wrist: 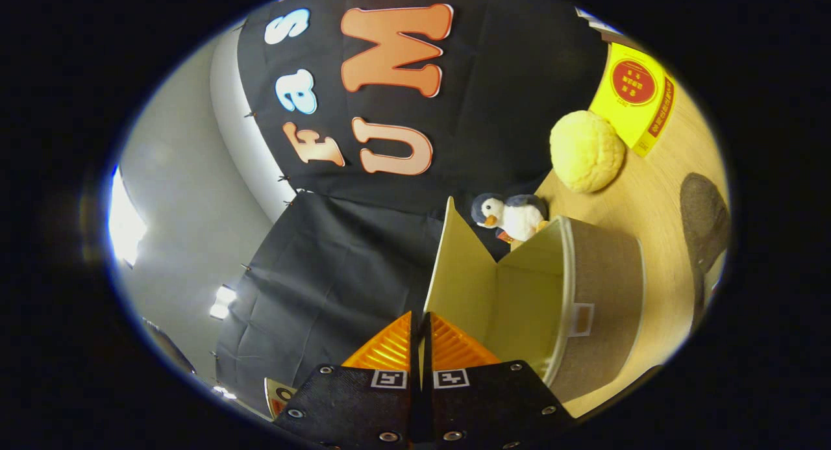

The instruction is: Open the storage box then place both shoes into the box .Put the left shoe in first, then the right shoe, with the right side of both shoes facing outward in a uniform manner.

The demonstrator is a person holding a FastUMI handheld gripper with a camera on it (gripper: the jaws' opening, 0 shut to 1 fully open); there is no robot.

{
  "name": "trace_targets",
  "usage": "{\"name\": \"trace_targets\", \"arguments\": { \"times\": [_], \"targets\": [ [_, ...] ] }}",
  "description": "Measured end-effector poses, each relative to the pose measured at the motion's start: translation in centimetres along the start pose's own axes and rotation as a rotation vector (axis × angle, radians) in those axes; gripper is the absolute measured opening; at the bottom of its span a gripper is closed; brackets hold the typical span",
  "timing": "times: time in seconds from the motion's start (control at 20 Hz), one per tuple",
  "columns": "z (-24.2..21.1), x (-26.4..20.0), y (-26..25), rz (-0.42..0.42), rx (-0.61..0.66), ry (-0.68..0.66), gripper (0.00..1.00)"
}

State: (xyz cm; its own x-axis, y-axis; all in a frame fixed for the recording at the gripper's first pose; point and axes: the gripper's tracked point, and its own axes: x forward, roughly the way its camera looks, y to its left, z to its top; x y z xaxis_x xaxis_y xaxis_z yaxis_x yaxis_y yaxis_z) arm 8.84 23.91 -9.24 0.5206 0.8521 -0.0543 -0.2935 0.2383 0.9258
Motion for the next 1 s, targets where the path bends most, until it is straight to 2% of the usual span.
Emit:
{"name": "trace_targets", "arguments": {
  "times": [0.45, 0.7, 1.0],
  "targets": [
    [-4.6, 9.4, 4.8, -0.039, -0.077, 0.05, 0.01],
    [-7.9, 14.0, 4.4, -0.058, -0.075, 0.091, 0.01],
    [-11.8, 18.0, 3.2, -0.119, -0.122, 0.137, 0.03]
  ]
}}
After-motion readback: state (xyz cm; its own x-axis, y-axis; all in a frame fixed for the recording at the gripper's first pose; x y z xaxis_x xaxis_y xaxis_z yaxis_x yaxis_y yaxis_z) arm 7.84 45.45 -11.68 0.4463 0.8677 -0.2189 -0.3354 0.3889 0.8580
